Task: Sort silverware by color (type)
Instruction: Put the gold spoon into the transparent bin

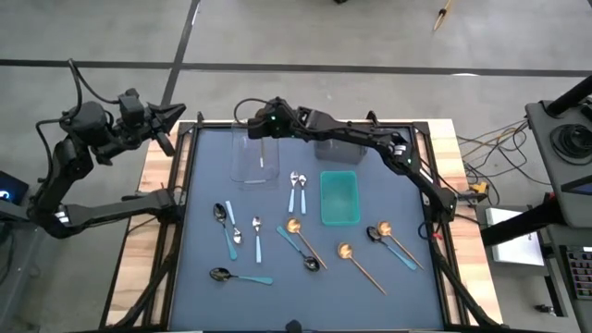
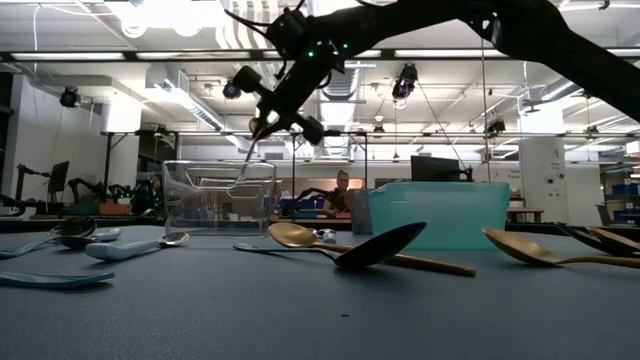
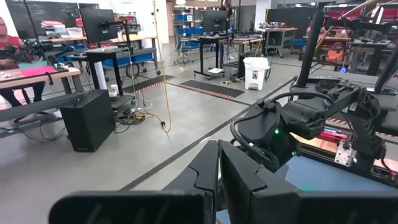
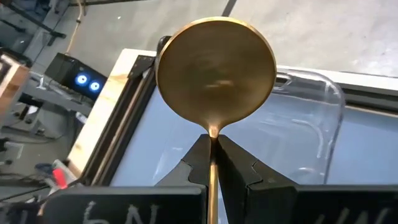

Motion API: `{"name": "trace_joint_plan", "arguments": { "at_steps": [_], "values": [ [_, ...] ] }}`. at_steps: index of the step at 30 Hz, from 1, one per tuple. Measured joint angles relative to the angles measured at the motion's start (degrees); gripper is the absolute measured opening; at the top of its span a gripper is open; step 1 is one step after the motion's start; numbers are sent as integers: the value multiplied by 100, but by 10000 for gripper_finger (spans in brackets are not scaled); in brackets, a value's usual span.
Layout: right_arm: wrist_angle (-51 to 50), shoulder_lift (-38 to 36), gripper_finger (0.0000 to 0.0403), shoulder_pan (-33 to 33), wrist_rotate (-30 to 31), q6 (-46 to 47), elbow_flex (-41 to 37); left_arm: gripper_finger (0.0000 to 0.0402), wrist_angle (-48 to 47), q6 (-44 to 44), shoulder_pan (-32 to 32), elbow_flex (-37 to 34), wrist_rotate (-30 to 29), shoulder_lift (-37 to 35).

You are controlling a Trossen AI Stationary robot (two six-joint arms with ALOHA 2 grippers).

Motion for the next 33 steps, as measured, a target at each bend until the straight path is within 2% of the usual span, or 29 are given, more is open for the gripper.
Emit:
{"name": "trace_joint_plan", "arguments": {
  "at_steps": [8,33],
  "values": [
    [455,0,9,103,218,-16,-231,0,42,0,0,0,-9,85],
    [468,0,9,141,264,29,-925,0,-40,0,0,0,-10,33]
  ]
}}
